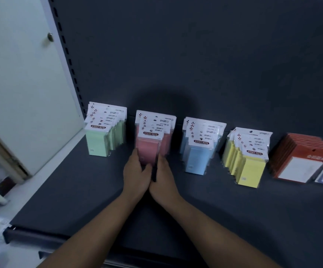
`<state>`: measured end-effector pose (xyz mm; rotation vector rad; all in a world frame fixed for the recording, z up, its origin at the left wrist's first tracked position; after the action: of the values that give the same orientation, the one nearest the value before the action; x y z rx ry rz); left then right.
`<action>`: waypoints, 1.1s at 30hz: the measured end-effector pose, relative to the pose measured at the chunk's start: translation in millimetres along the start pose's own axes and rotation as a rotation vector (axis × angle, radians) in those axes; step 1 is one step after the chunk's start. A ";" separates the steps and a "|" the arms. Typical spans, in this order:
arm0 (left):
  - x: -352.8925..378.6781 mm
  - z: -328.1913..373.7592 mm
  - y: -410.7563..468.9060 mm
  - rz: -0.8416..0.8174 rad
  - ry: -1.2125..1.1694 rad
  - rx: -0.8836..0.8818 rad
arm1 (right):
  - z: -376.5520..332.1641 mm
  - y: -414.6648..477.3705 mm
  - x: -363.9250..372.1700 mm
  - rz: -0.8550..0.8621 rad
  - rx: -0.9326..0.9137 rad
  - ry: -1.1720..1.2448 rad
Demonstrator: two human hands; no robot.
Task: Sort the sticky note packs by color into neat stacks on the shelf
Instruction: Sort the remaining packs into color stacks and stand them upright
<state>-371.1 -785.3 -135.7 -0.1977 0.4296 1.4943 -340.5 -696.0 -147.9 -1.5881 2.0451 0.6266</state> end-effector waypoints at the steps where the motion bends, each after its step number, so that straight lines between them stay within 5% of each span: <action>1: -0.2 -1.2 0.2 -0.011 -0.026 -0.002 | 0.2 0.8 2.1 0.004 0.008 -0.020; 23: -8.9 2.6 0.6 -0.056 0.017 0.102 | -0.7 -4.5 2.3 -0.013 0.056 -0.006; 33: -41.4 -8.8 -20.4 0.235 0.024 -0.122 | -3.9 -54.0 -8.2 -0.294 0.011 -0.150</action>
<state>-353.0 -828.3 -130.1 -0.2685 0.3908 1.7528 -286.6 -704.3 -143.4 -1.7358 1.6633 0.6026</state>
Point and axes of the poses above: each hand's wrist, its own y-axis towards the middle knuckle, its own x-axis out of the palm, z = x × y, the point moved 5 cm from there along y, towards the middle knuckle, and after that the axes turned 3 degrees about x, right-handed, at the moved point
